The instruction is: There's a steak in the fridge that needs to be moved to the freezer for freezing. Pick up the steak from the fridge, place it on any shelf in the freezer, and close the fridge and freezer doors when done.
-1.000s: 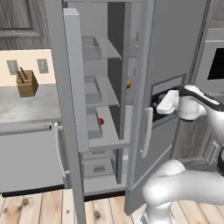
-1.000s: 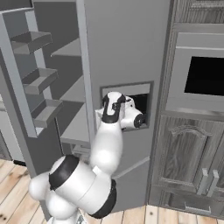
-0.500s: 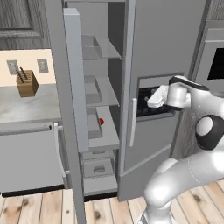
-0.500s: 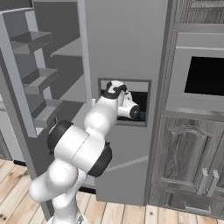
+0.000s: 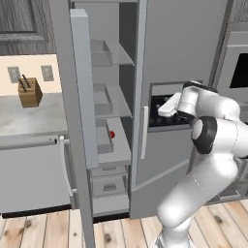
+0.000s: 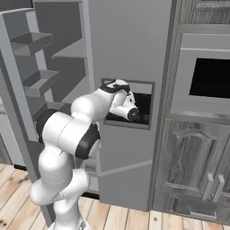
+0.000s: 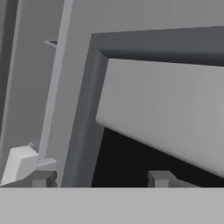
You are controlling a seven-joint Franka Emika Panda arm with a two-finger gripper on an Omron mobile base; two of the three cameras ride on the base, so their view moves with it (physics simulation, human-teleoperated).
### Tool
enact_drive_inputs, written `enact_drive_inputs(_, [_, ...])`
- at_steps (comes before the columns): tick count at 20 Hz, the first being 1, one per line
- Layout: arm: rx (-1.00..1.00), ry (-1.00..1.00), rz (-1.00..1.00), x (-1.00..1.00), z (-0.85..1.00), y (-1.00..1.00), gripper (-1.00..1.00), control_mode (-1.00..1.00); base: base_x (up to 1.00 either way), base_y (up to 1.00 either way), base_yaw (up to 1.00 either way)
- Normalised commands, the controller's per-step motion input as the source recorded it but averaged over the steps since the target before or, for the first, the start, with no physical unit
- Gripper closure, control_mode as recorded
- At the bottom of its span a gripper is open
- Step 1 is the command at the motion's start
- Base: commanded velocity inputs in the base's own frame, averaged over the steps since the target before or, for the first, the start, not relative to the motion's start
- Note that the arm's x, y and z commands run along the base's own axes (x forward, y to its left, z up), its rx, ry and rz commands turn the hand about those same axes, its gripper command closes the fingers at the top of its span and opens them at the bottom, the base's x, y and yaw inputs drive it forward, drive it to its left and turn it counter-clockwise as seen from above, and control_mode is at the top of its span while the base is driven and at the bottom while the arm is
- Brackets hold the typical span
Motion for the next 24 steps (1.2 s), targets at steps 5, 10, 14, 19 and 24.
enact_drive_inputs(5, [0.0,-0.09,-0.03,-0.41,0.1,0.05,-1.0,-1.0,0.0,0.0,0.0])
enact_drive_inputs(10, [0.0,-0.02,-0.06,-0.89,0.5,-0.03,-1.0,-1.0,0.0,0.0,0.0])
enact_drive_inputs(14, [0.0,0.0,-0.07,-0.71,0.75,0.0,-1.0,-1.0,0.0,0.0,0.0])
enact_drive_inputs(19, [-0.03,0.01,-0.1,-0.73,0.87,0.0,-1.0,-1.0,0.0,0.0,0.0])
enact_drive_inputs(24, [-0.06,0.12,-0.16,-0.66,0.82,0.0,-1.0,-1.0,0.0,0.0,0.0])
